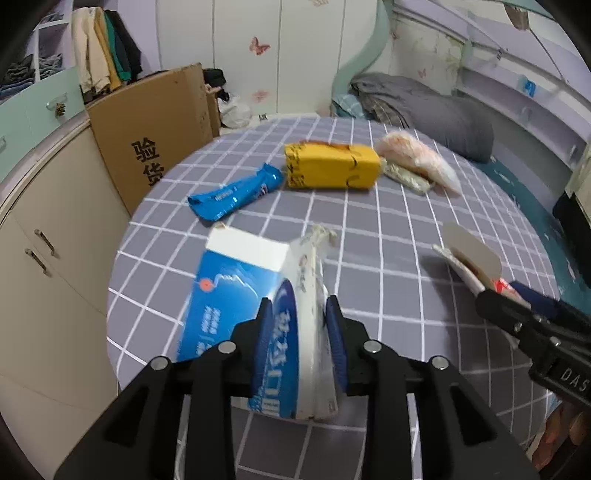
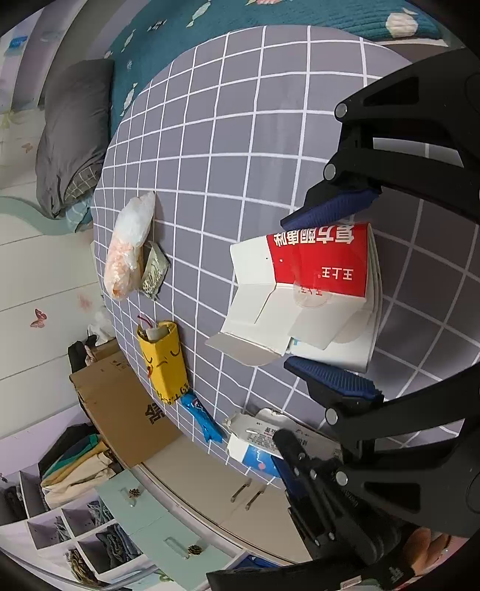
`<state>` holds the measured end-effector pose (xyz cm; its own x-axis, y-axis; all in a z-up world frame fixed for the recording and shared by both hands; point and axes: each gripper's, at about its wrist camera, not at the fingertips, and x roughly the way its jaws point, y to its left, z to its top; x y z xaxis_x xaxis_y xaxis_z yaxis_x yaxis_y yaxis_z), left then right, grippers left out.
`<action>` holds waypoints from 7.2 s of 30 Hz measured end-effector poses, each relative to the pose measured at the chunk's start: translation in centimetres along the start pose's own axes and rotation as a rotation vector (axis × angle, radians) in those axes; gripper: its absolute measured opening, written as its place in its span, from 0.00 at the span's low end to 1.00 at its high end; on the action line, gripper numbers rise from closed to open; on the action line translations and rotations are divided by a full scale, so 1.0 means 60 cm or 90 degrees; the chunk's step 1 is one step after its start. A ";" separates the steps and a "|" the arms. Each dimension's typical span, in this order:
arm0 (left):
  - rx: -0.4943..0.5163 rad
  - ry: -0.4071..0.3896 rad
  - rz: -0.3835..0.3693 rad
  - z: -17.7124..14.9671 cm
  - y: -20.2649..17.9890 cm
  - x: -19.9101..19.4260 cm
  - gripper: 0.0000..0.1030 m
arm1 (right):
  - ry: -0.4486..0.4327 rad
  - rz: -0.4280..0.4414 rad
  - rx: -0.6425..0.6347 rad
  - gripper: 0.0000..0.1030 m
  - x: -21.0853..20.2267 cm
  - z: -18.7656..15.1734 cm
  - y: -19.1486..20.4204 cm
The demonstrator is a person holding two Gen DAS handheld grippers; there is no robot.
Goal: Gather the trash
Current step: 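Carry both cartons over the blue bin and open both tools to drop them, then move both tools back over the table toward the blue wrapper and yellow pouch, then grasp the blue wrapper with the left tool while the right tool grasps the yellow pouch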
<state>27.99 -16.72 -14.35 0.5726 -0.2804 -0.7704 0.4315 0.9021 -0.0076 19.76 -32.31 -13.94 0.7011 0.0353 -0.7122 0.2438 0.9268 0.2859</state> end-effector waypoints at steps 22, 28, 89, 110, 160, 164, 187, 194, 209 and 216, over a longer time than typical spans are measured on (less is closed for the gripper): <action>-0.109 -0.129 0.039 -0.052 0.143 -0.166 0.19 | 0.015 0.139 -0.126 0.65 -0.034 -0.045 0.235; -0.160 -0.131 0.071 -0.107 0.234 -0.196 0.19 | 0.039 0.169 -0.171 0.65 -0.021 -0.074 0.321; -0.454 0.006 0.223 -0.305 0.562 -0.148 0.75 | 0.125 0.233 -0.302 0.66 0.126 -0.190 0.562; -0.441 -0.005 0.232 -0.288 0.538 -0.172 0.76 | 0.053 0.235 -0.298 0.85 0.095 -0.169 0.546; -0.093 -0.051 0.164 0.118 0.198 0.017 0.80 | -0.013 -0.021 -0.002 0.94 0.190 0.168 0.145; -0.055 -0.053 0.141 0.125 0.195 0.029 0.80 | 0.021 -0.060 -0.027 0.94 0.235 0.185 0.149; 0.095 -0.006 0.074 0.168 0.059 0.151 0.13 | -0.020 -0.019 0.017 0.77 0.178 0.177 0.022; 0.024 -0.041 0.082 0.187 0.079 0.131 0.09 | -0.057 -0.176 -0.134 0.83 0.209 0.202 0.100; -0.017 -0.055 0.059 0.183 0.091 0.097 0.09 | -0.067 -0.301 -0.209 0.07 0.236 0.204 0.113; -0.027 -0.069 0.039 0.176 0.078 0.061 0.09 | -0.113 -0.147 -0.094 0.03 0.137 0.188 0.065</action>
<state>39.48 -16.97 -10.48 0.6705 -0.2561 -0.6963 0.3648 0.9311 0.0089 34.02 -32.62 -11.49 0.7470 -0.2360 -0.6215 0.3197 0.9472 0.0245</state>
